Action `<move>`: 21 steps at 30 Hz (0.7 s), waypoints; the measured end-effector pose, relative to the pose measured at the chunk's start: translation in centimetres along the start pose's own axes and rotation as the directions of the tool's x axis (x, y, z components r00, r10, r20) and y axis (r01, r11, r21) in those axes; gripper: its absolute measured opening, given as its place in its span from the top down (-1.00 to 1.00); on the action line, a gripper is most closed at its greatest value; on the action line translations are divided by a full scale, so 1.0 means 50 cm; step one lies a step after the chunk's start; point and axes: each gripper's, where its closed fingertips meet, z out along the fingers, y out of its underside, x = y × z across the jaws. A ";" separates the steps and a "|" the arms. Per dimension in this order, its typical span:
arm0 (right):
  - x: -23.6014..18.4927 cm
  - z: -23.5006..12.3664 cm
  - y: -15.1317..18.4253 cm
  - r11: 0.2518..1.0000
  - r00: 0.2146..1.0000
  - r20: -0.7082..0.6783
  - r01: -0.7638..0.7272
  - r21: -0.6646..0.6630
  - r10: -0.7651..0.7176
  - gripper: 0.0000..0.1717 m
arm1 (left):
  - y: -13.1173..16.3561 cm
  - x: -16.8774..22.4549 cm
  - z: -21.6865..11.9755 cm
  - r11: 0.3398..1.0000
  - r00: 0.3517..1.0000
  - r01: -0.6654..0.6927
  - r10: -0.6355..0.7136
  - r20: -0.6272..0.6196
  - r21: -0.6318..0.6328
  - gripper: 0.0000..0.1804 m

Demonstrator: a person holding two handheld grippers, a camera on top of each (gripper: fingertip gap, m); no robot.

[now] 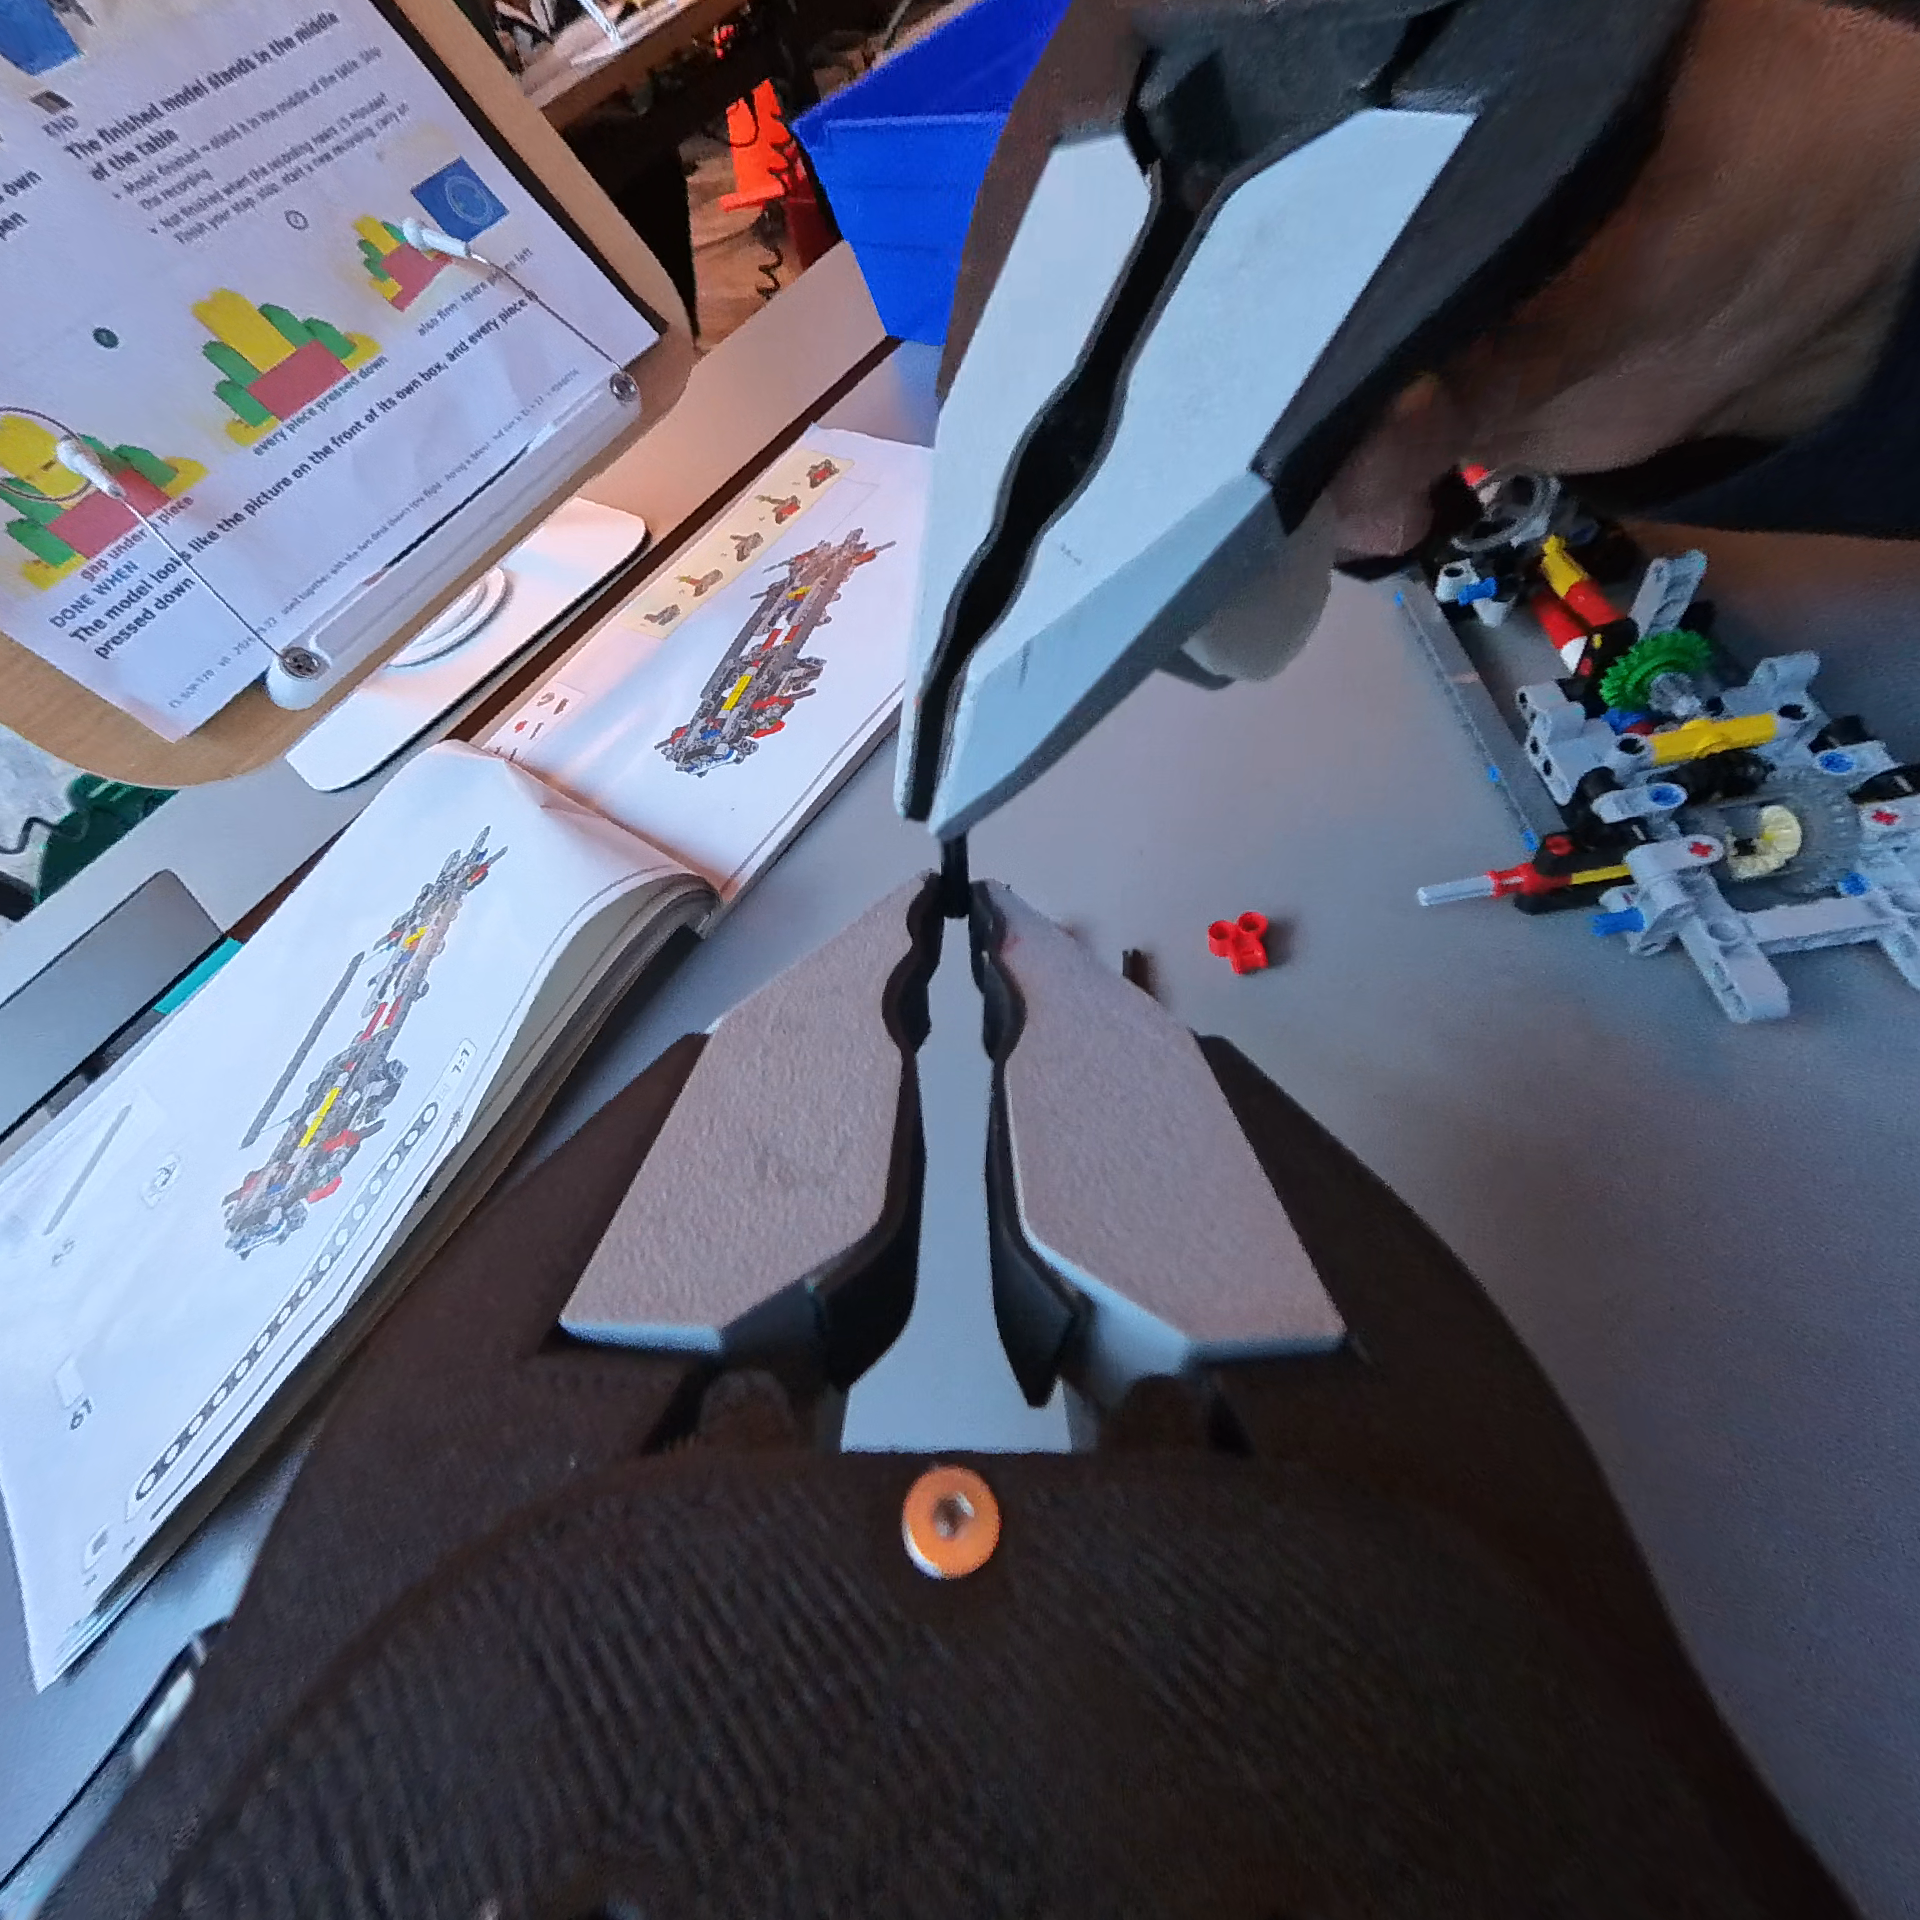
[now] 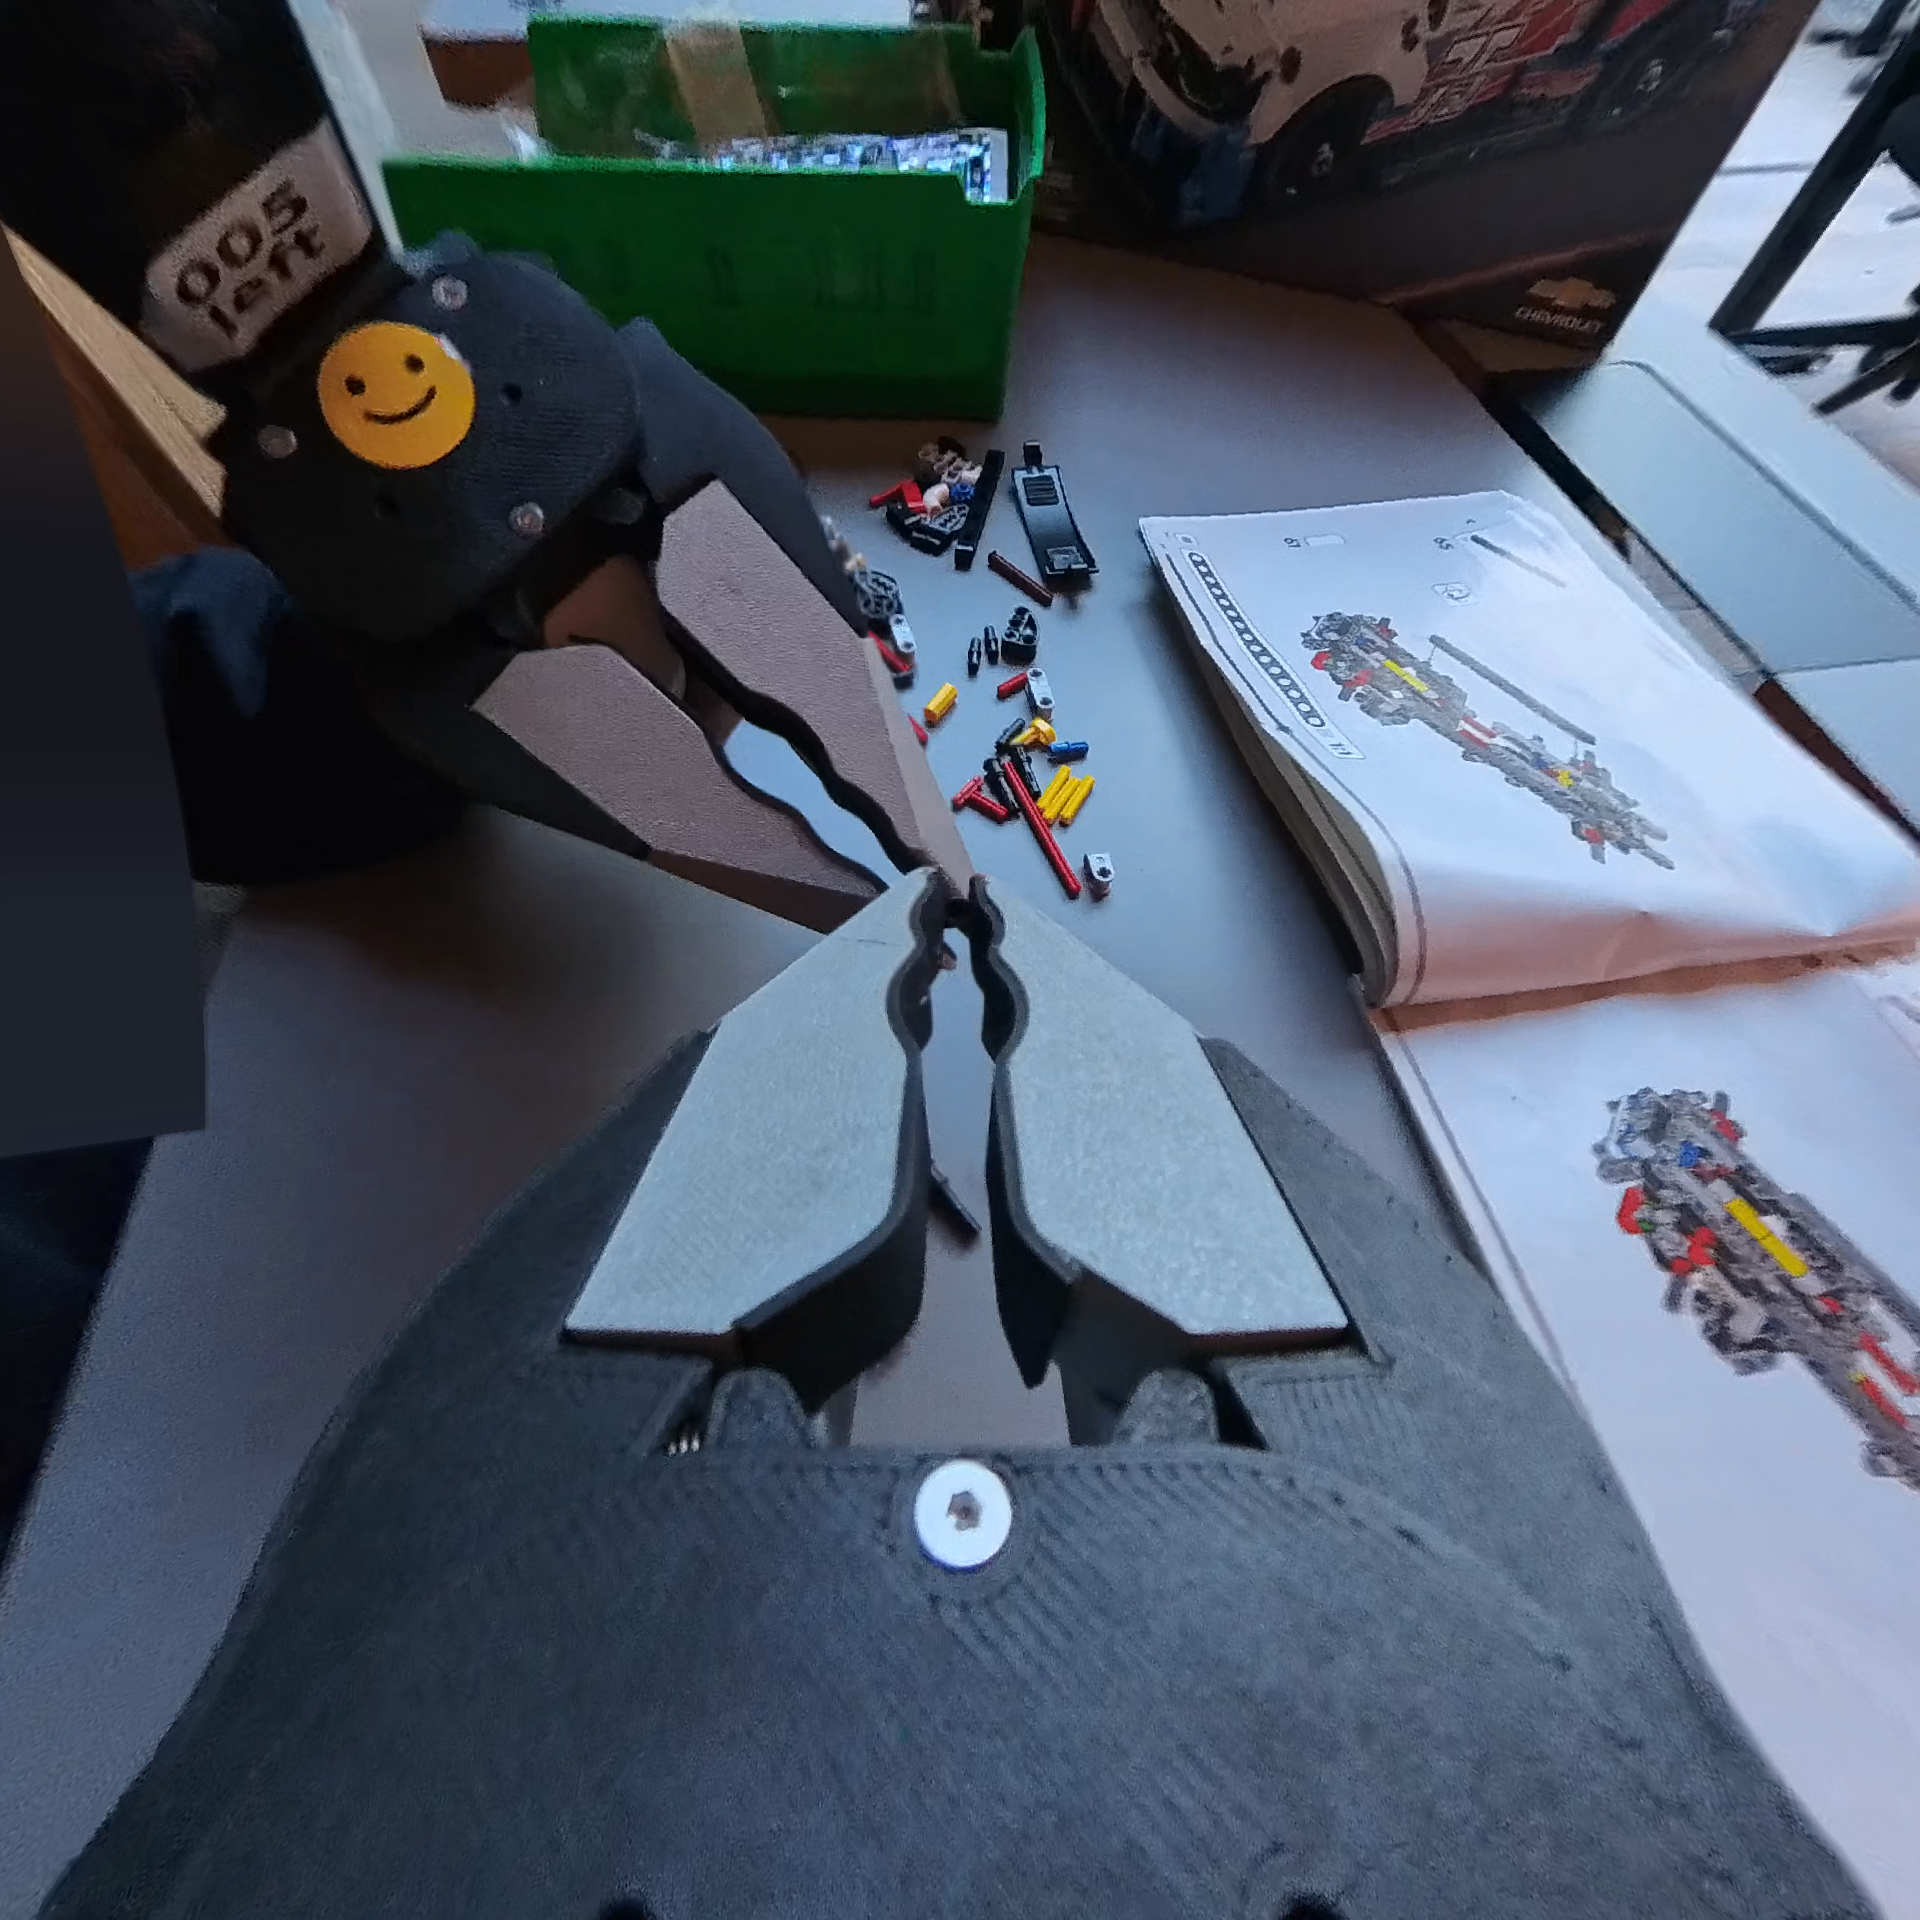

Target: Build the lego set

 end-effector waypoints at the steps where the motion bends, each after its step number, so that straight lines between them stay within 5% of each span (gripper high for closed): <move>1: 0.002 -0.002 -0.002 0.999 0.999 0.023 -0.049 0.014 0.049 0.99 | -0.004 -0.002 -0.003 1.000 1.000 0.010 -0.010 -0.002 0.012 0.97; 9: 0.006 -0.013 -0.018 0.950 0.943 0.170 -0.303 0.076 0.287 0.99 | -0.021 -0.007 -0.015 0.997 0.999 0.045 -0.045 -0.002 0.070 0.97; 21: 0.018 -0.011 -0.013 0.887 0.882 0.173 -0.456 0.075 0.439 1.00 | -0.022 -0.021 -0.016 0.997 0.998 0.027 -0.031 0.059 0.069 0.90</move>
